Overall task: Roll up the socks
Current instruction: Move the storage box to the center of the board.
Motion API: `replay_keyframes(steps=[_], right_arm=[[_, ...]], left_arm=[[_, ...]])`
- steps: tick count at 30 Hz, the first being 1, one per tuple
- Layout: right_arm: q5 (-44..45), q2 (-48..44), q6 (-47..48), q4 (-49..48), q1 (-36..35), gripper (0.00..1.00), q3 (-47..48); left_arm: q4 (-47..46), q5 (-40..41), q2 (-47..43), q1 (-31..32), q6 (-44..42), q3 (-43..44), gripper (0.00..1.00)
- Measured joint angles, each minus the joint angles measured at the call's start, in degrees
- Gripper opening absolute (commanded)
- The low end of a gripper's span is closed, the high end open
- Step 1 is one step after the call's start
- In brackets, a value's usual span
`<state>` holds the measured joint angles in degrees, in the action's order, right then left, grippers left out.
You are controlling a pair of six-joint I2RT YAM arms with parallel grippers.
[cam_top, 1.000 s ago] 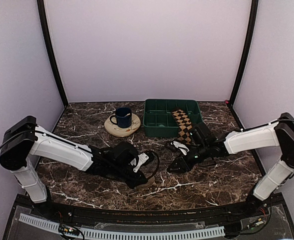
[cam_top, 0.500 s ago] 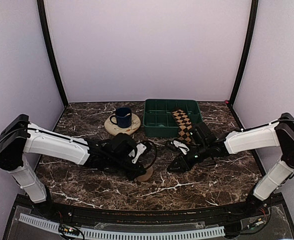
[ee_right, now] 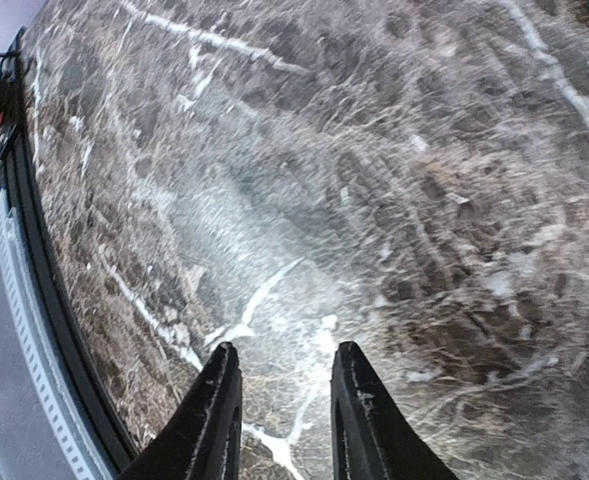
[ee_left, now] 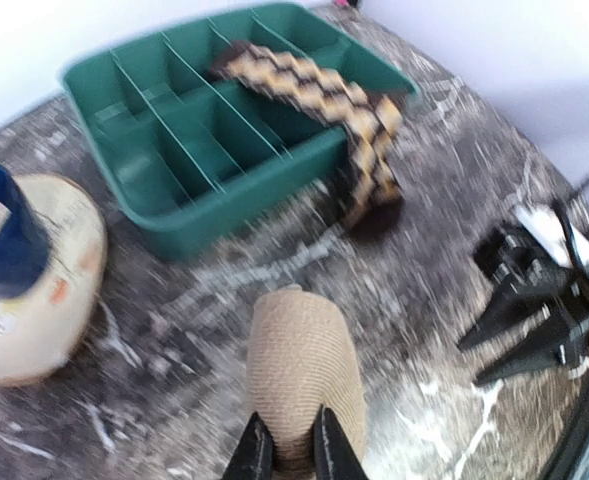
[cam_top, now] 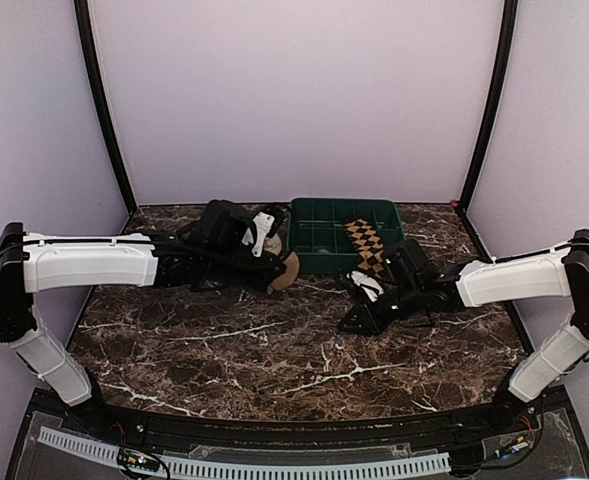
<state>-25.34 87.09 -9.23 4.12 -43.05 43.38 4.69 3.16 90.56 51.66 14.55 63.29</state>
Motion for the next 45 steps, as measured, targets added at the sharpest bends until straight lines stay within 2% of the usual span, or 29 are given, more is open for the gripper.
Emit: replay_keyframes(steps=[5, 11, 18, 24, 29, 45], right_arm=[[5.0, -3.4, -1.9, -1.2, 0.0, 0.26, 0.0], [13.2, -8.2, -3.5, -2.2, 0.2, 0.26, 0.0], [23.2, -10.4, -3.8, -3.3, 0.3, 0.28, -0.9], [33.6, -15.2, -3.4, -4.7, 0.9, 0.29, -2.5], [36.9, -15.4, -2.4, -5.4, 1.9, 0.29, -2.5], [37.6, -13.0, 1.4, -8.3, 5.4, 0.29, -2.5]], left_arm=[[0.2, 4.1, 2.7, -4.2, -1.4, 8.2, 0.00], [0.0, 8.3, 12.6, -7.7, -2.6, 21.2, 0.00], [1.3, 11.5, 26.9, -8.4, -2.3, 36.7, 0.00], [4.3, 14.1, 35.7, -8.4, -0.2, 47.3, 0.00], [7.5, 15.6, 39.9, -8.4, 2.4, 53.6, 0.00], [14.7, 22.0, 49.0, -7.5, 5.7, 62.6, 0.00]])
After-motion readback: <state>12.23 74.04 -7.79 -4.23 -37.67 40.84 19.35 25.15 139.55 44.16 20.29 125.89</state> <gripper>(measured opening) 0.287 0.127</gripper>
